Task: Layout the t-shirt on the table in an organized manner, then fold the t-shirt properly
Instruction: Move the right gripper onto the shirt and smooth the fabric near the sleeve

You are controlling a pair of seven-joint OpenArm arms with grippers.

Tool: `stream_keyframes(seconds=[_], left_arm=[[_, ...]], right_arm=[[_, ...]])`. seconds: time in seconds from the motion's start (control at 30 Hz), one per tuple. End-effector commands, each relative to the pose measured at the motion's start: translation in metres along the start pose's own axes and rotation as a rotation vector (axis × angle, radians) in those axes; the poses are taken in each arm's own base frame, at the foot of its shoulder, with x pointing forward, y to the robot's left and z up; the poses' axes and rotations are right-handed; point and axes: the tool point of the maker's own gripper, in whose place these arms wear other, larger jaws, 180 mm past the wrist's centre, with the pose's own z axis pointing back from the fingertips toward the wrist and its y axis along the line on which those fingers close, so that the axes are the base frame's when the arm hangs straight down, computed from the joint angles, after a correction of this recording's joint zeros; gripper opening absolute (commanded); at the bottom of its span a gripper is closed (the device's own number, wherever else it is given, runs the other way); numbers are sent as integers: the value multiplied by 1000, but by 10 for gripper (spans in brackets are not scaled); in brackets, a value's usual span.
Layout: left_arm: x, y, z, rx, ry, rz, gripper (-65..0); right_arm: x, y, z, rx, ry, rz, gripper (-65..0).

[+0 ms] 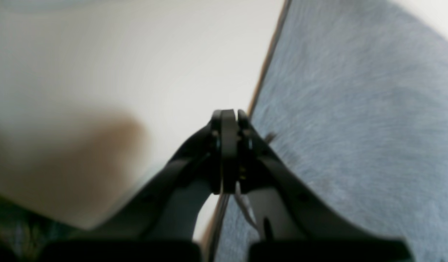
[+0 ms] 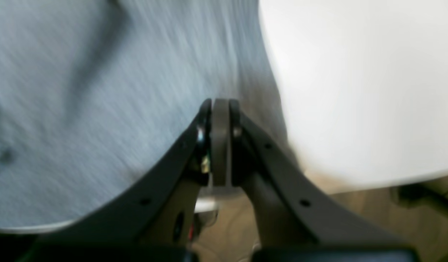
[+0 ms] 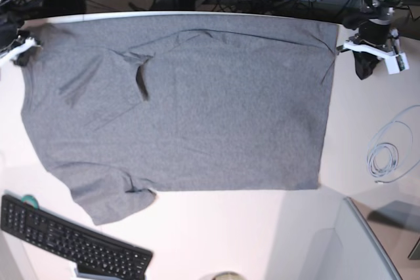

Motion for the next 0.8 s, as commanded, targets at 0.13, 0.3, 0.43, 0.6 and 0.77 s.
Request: stream_keyframes(seconds=[0.13,0.3,0.43,0.6,0.77], left_arm=[[-12,-28,22,-110,8,-15,-650],[-34,35,39,56,47,48,-650],[-35,104,64,219,53,67,-650],[-32,148,89,338,37,87,-650],[-30,155,95,359,29,90,-650]], right_arm=[[24,81,1,161,0,230,-633],[15,160,-6,321,52,440,-456],[9,208,-8,383,62,519,-261],[18,242,-12,393,7,491,-255],[19,255,-27,387,26,464,-255]])
